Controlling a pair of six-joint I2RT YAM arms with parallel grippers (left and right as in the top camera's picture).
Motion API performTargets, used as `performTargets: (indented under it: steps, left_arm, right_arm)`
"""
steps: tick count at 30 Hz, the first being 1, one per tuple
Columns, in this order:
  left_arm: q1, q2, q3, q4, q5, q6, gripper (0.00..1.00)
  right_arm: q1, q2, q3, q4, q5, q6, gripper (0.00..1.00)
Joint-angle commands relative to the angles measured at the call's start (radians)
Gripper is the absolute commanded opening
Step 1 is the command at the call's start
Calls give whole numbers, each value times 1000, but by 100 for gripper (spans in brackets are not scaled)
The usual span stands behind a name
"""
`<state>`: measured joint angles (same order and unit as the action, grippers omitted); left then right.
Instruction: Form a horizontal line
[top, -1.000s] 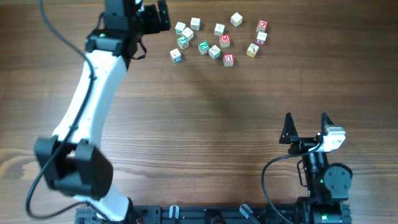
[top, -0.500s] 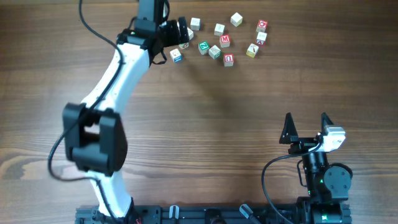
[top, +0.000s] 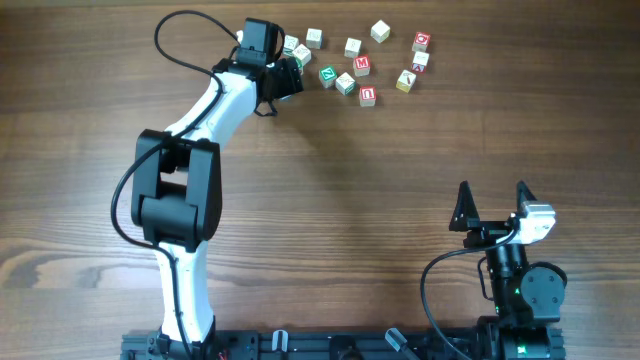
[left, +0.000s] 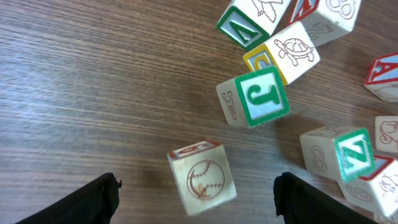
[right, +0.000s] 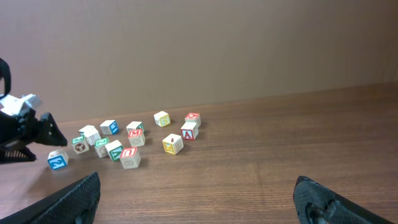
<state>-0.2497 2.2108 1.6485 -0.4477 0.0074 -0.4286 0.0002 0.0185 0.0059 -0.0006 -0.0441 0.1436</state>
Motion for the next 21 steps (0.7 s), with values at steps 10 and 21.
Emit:
performTargets:
  steps: [10, 21]
  left_arm:
    - [-8, 75, 6, 51, -13, -6, 57]
    - [-8, 27, 7, 0, -35, 24, 25]
  right_arm:
    - [3, -1, -1, 3, -1, -12, 100]
    - [3, -1, -1, 3, -1, -12, 100]
